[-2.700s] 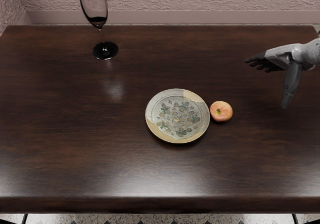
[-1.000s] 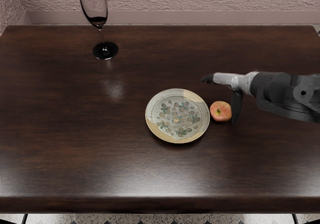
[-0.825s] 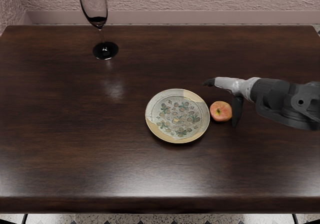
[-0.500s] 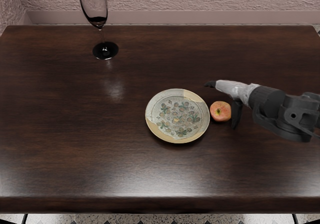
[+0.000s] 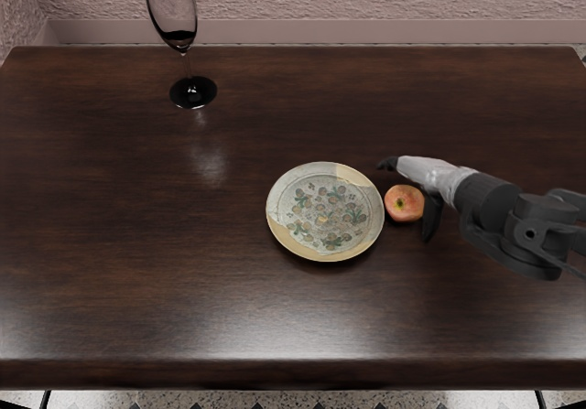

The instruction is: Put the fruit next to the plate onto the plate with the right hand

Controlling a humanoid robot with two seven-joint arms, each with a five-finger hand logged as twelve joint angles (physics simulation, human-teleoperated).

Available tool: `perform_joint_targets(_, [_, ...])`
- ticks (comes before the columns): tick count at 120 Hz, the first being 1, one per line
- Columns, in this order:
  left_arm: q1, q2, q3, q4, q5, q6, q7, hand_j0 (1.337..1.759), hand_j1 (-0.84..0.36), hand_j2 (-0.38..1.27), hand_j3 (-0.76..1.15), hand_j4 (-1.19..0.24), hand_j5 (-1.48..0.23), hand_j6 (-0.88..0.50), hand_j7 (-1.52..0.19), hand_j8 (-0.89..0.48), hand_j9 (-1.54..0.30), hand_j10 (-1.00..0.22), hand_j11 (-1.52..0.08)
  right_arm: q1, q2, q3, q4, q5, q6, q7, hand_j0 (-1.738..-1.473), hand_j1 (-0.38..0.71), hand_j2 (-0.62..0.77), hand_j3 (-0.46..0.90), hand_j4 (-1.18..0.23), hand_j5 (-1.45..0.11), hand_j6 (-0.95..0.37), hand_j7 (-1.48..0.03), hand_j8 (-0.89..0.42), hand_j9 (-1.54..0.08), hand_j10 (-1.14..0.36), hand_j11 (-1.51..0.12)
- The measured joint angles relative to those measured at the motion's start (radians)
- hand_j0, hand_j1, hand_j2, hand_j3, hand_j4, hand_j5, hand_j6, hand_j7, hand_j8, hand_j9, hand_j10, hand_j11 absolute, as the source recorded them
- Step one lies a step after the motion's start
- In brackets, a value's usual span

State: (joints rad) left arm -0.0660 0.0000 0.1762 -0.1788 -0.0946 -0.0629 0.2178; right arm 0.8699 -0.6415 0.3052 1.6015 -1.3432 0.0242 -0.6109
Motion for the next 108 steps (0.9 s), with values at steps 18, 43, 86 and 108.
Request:
perform_joint_targets(18, [0.0,0.0,0.0,0.0,0.0,0.0,0.0,1.658,0.35,0.0,0.0,0.0,0.0,0.0,0.0,0.0,0.0,0.0,0.0,-0.009,0.0,0.0,0.0,-0.014,-0.012,0.0,-1.658,-0.1,-0.04,0.0,-0.21,-0.27,-0.21,-0.27,-0.21,-0.27,-0.21,-0.27])
perform_joint_targets(43, [0.0,0.0,0.0,0.0,0.0,0.0,0.0,1.658,0.35,0.0,0.0,0.0,0.0,0.0,0.0,0.0,0.0,0.0,0.0,-0.024,0.0,0.0,0.003,-0.036,-0.028,0.0,-1.658,-0.06,-0.05,0.0,-0.25,-0.32,-0.25,-0.32,-0.25,-0.32,-0.25,-0.32])
perform_joint_targets(86, [0.0,0.0,0.0,0.0,0.0,0.0,0.0,1.658,0.35,0.0,0.0,0.0,0.0,0.0,0.0,0.0,0.0,0.0,0.0,-0.044,0.0,0.001,0.007,-0.043,-0.054,0.0,-1.658,0.0,-0.06,0.0,-0.3,-0.38,-0.3,-0.38,-0.3,-0.38,-0.3,-0.38])
perform_joint_targets(108, [0.0,0.0,0.0,0.001,0.0,0.0,0.0,1.658,0.35,0.0,0.0,0.0,0.0,0.0,0.0,0.0,0.0,0.0,0.0,-0.046,0.0,0.001,0.007,-0.042,-0.055,0.0,-1.658,0.09,-0.07,0.0,-0.37,-0.48,-0.37,-0.48,-0.37,-0.48,-0.37,-0.48])
